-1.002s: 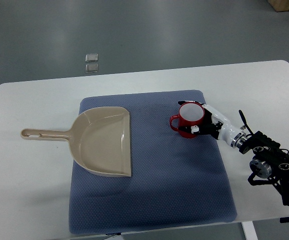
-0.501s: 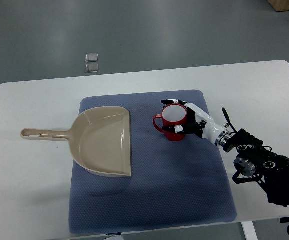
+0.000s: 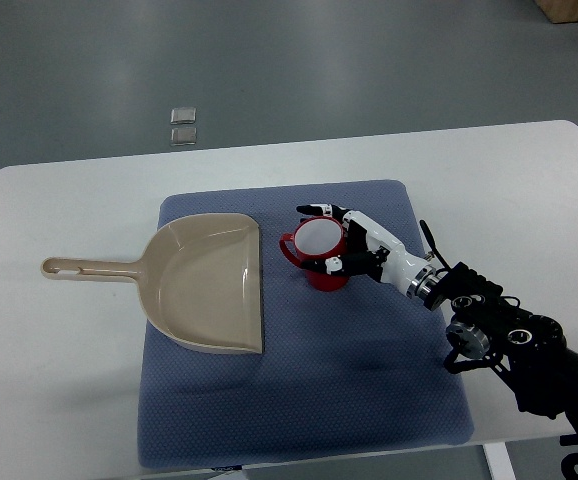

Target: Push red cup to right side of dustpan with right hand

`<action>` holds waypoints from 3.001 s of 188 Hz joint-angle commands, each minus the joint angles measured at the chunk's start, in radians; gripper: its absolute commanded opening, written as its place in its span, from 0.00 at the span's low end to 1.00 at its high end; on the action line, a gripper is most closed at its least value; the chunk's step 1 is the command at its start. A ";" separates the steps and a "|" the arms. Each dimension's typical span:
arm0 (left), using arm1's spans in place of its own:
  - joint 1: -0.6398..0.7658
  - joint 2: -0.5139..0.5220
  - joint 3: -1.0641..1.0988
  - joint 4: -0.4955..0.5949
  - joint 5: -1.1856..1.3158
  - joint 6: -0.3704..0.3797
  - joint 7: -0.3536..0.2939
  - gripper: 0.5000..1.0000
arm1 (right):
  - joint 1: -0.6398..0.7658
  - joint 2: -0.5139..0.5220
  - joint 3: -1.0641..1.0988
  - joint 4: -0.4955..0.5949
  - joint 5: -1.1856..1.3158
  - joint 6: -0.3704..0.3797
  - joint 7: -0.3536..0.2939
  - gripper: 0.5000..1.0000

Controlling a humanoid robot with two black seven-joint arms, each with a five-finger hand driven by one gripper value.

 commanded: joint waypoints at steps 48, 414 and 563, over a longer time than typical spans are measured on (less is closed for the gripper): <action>0.000 0.000 0.000 -0.001 0.000 0.000 0.000 1.00 | -0.006 0.024 -0.027 0.016 0.000 -0.024 0.000 0.86; 0.000 0.000 0.000 -0.002 0.000 0.000 0.000 1.00 | 0.008 0.015 -0.016 0.058 0.031 -0.024 -0.009 0.86; 0.000 0.000 0.000 -0.005 0.000 0.000 0.000 1.00 | 0.062 -0.055 0.157 0.072 0.627 -0.001 -0.264 0.87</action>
